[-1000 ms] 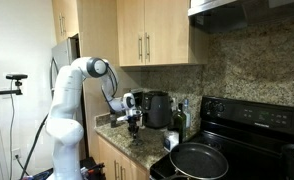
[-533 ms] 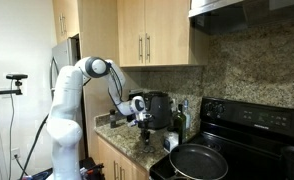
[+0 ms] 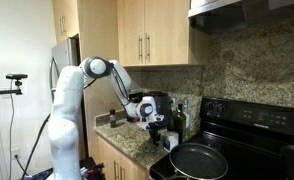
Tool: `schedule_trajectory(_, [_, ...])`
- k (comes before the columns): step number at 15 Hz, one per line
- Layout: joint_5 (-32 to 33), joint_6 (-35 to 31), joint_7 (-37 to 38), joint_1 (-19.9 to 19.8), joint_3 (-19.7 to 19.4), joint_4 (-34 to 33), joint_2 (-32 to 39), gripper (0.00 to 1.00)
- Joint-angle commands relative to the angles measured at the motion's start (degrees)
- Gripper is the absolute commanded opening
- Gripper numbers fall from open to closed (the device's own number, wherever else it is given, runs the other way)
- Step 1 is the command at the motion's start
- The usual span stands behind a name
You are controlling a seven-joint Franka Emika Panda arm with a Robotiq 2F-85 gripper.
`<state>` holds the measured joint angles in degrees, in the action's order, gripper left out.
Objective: Pick up the pair of scissors
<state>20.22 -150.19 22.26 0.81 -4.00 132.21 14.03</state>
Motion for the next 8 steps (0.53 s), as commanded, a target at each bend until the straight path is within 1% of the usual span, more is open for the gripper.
schedule_trajectory(1, [-12.2,-4.38,-11.69,0.01,5.77,3.64,-1.88,0.68])
schedule_trajectory(2, [-7.64,-2.05,-6.14,1.78,2.19,1.0,-0.23,0.51])
schedule_trajectory(3, [-10.43,-2.61,-8.6,1.87,3.67,1.36,-0.35,0.57])
schedule_trajectory(4, [-11.41,-2.8,-9.42,2.03,4.38,1.59,-0.43,0.64])
schedule_trajectory(5, [-11.55,-2.86,-9.62,2.07,4.57,1.67,-0.46,0.68])
schedule_trajectory(8, [-11.55,-2.94,-9.99,1.81,4.43,1.72,-0.46,0.68])
